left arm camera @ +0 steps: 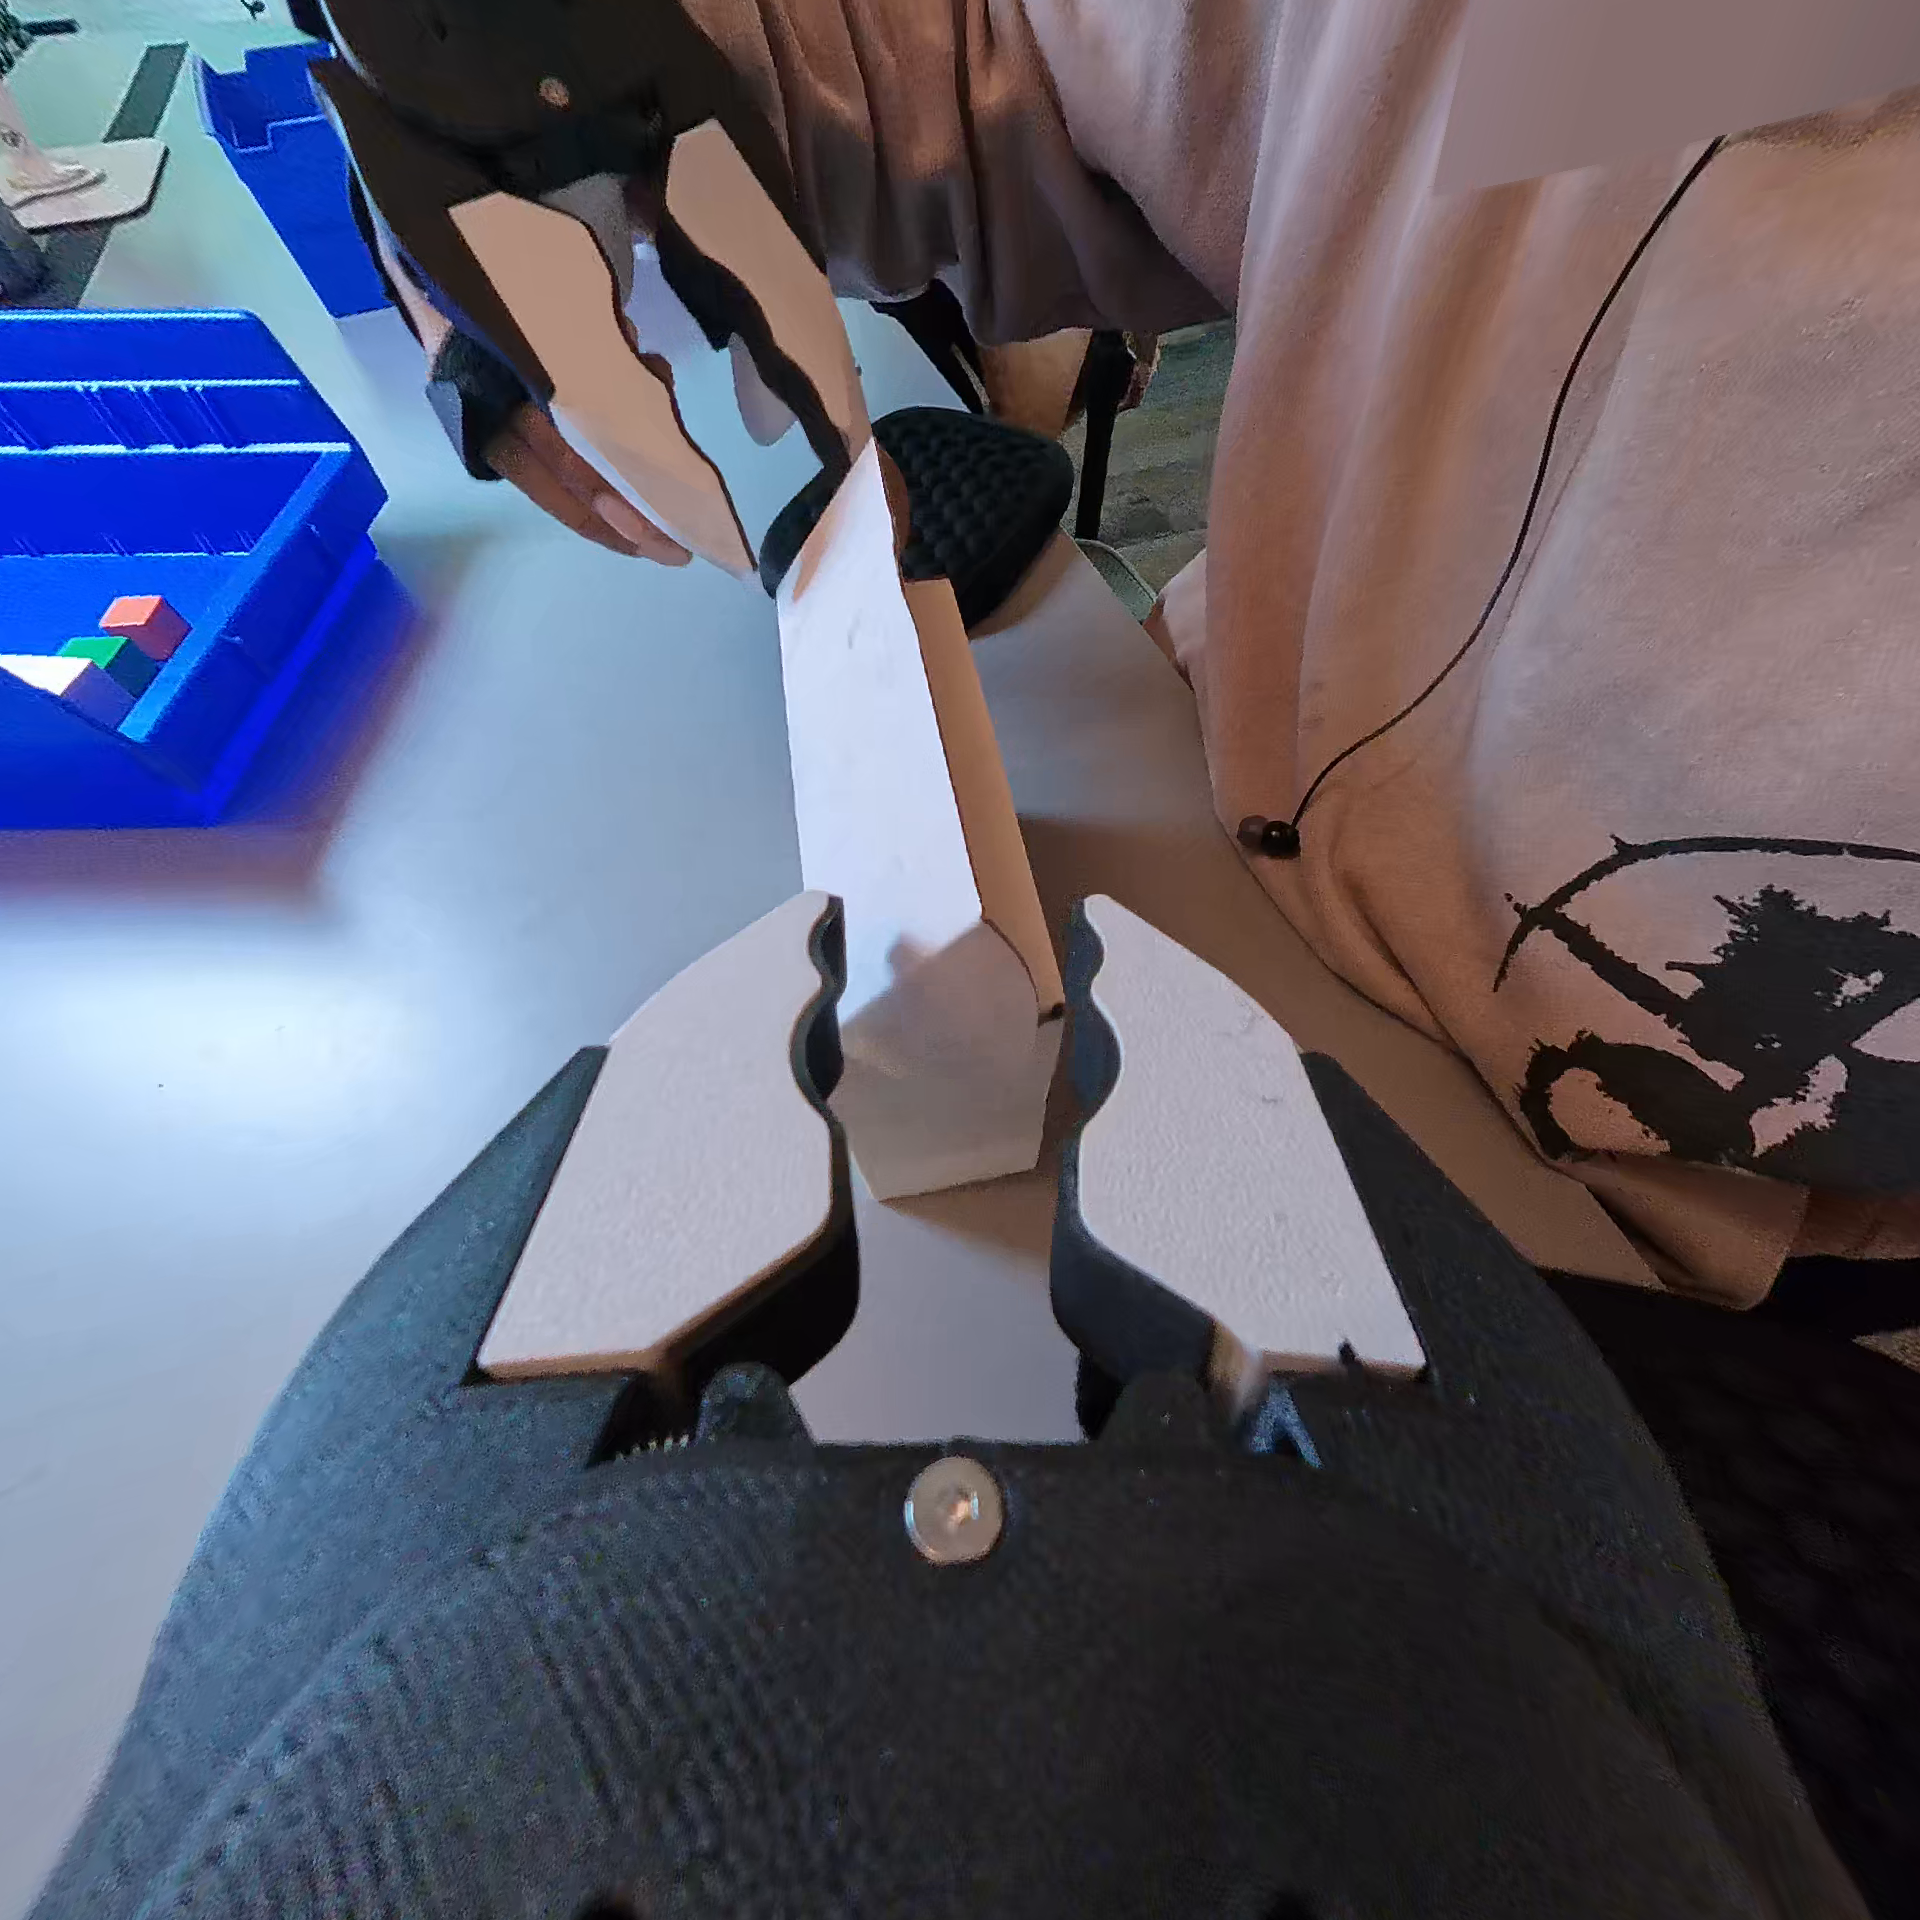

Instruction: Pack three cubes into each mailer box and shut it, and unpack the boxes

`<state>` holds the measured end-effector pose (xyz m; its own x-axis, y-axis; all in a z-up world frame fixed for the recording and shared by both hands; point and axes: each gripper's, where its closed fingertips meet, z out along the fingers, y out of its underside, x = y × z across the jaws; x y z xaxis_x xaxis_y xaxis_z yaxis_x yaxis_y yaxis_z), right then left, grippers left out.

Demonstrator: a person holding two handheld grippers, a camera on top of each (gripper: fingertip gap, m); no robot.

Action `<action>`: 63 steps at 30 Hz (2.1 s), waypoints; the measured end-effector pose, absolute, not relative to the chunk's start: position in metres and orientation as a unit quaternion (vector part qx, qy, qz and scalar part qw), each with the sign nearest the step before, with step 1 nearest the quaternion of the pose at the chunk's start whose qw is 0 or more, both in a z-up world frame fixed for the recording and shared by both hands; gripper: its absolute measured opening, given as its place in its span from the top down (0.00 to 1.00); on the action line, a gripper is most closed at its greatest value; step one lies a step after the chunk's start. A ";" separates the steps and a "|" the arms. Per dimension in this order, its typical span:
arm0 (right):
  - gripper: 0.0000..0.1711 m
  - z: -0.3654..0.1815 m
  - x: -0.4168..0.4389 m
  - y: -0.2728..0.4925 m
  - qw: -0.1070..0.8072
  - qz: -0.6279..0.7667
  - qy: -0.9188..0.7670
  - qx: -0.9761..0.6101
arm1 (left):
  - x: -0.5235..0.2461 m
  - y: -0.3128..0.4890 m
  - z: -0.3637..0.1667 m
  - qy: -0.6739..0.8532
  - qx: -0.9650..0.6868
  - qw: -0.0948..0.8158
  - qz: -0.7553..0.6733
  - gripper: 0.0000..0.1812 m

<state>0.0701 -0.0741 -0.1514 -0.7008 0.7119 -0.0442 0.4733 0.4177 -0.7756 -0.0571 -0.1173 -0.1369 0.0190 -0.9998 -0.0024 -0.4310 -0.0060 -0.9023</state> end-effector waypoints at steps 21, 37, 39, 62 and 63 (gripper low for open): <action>0.77 -0.153 0.060 -0.078 0.128 0.486 -0.760 -0.412 | -0.054 -0.107 -0.140 0.518 -0.619 0.386 -0.446 0.82; 0.79 -0.140 0.067 -0.071 0.134 0.476 -0.755 -0.431 | -0.048 -0.105 -0.143 0.485 -0.646 0.431 -0.402 0.84; 0.79 -0.145 0.068 -0.071 0.147 0.476 -0.752 -0.432 | -0.047 -0.103 -0.144 0.469 -0.648 0.462 -0.383 0.84; 0.81 -0.137 0.070 -0.091 0.055 0.582 -0.648 -0.489 | -0.026 -0.138 -0.159 0.511 -0.668 0.464 -0.279 0.70; 0.81 -0.138 0.071 -0.091 0.062 0.577 -0.655 -0.484 | -0.028 -0.140 -0.158 0.519 -0.660 0.468 -0.277 0.69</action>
